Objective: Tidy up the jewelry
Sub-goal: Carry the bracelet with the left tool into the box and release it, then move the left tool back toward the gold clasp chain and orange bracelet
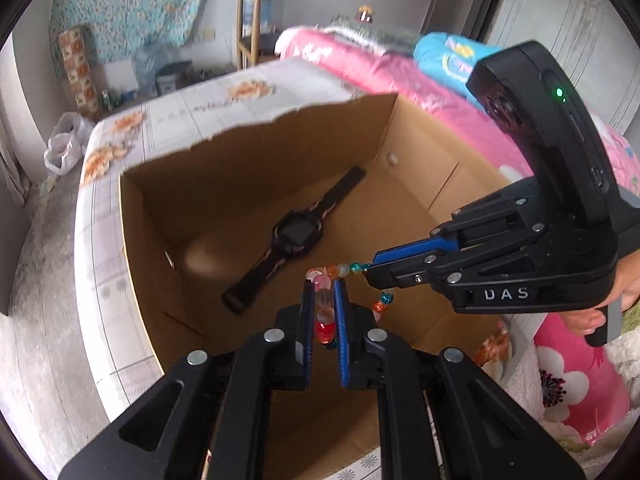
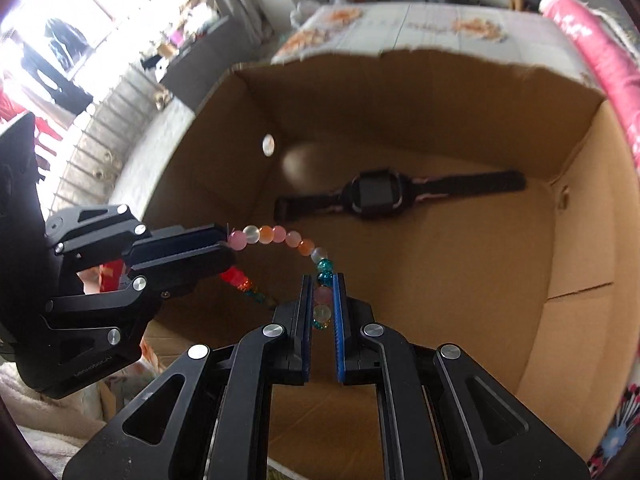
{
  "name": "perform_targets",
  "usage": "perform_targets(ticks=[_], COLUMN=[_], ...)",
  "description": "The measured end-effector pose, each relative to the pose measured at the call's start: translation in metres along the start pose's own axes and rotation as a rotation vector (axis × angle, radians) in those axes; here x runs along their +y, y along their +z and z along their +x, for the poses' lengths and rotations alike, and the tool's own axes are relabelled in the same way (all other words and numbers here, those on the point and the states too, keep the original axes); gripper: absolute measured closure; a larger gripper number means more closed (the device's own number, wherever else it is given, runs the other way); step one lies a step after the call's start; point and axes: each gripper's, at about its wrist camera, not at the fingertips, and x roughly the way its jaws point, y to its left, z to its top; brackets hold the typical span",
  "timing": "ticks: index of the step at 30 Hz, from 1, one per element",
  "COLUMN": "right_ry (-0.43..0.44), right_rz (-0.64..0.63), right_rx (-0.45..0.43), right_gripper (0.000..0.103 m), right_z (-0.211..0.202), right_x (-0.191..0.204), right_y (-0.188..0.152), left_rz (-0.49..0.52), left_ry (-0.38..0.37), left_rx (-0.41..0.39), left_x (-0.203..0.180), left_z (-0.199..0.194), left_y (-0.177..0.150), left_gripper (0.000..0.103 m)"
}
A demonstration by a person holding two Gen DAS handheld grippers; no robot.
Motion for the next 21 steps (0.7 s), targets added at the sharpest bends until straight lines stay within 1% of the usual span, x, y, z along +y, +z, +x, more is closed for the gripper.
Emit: perform_targets(ticks=[2, 3, 5, 10, 14, 15, 17, 20, 21], right_ry=[-0.011, -0.007, -0.01, -0.001, -0.017, -0.017, -0.019, -0.022, -0.021], right_rz=[0.001, 0.005, 0.018, 0.032, 0.046, 0.047, 0.047, 0.05, 0.051], right_rx=[0.059, 0.076, 0.099, 0.073, 0.01, -0.013, -0.064, -0.166, -0.187], right_gripper=[0.094, 0.091, 0.091, 0.087, 0.083, 0.082, 0.076, 0.073, 0.073], right_z=[0.013, 0.017, 0.023, 0.021, 0.005, -0.001, -0.016, -0.044, -0.05], right_x=[-0.001, -0.001, -0.001, -0.002, -0.008, -0.008, -0.009, -0.008, -0.008], right_y=[0.008, 0.009, 0.013, 0.015, 0.011, 0.008, 0.003, -0.006, -0.009], left_rz=[-0.003, -0.005, -0.01, -0.013, -0.03, -0.033, -0.031, -0.028, -0.024], left_ry=[0.013, 0.021, 0.033, 0.053, 0.062, 0.064, 0.064, 0.051, 0.044], left_rx=[0.034, 0.054, 0.074, 0.048, -0.003, -0.028, -0.094, -0.188, -0.214], left_x=[0.002, 0.003, 0.005, 0.009, 0.013, 0.014, 0.012, 0.008, 0.006], left_z=[0.007, 0.011, 0.015, 0.011, 0.0, -0.006, -0.022, -0.045, -0.052], left_y=[0.0, -0.001, -0.002, -0.005, -0.007, -0.008, -0.01, -0.016, -0.018], left_gripper=[0.093, 0.093, 0.093, 0.092, 0.092, 0.092, 0.092, 0.092, 0.092])
